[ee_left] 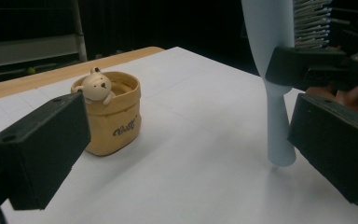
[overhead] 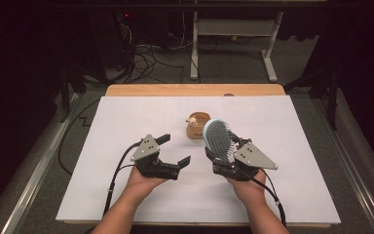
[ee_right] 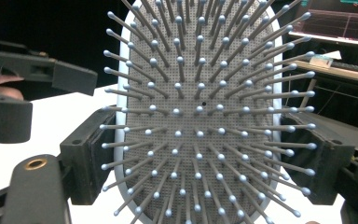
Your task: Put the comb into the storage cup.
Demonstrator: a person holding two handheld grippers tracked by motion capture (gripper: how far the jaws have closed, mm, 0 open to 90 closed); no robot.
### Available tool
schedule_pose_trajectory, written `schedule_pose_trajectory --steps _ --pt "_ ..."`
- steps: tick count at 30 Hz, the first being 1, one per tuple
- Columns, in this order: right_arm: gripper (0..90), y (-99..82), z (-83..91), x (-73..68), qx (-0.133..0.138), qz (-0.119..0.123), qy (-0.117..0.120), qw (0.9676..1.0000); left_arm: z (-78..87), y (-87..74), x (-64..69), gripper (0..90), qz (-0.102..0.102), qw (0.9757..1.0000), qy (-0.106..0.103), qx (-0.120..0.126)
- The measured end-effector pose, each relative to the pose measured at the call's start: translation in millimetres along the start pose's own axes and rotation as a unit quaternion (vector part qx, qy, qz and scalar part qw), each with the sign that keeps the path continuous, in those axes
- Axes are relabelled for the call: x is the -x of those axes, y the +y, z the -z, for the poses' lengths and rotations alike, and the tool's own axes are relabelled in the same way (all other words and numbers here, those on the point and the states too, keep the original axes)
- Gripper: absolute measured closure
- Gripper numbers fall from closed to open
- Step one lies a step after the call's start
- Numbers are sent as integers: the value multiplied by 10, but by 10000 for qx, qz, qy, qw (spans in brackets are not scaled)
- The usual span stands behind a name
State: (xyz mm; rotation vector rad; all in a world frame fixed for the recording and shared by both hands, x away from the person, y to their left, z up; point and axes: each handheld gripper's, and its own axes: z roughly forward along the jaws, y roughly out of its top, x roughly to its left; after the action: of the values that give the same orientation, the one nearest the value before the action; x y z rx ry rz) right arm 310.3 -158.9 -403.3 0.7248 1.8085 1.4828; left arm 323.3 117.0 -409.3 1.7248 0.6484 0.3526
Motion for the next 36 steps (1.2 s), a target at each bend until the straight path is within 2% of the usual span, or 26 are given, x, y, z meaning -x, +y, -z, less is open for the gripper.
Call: schedule_pose_trajectory --steps 6,14,19,26,36 --pt "203 -19 -39 -97 -52 171 93 9998 2 48 70 5 -110 9999 -12 29" --pt "204 -66 -112 -227 -203 303 280 9989 19 67 88 8 -89 9999 -69 62" --pt "204 -59 -116 -248 -206 322 316 9988 29 118 110 10 -26 9998 -140 122" --pt "204 -33 -113 -261 -132 322 310 9989 9 206 178 14 -74 9996 -205 160" --pt "204 -36 -138 -288 -186 338 338 9987 -35 289 175 41 55 9995 -262 194"
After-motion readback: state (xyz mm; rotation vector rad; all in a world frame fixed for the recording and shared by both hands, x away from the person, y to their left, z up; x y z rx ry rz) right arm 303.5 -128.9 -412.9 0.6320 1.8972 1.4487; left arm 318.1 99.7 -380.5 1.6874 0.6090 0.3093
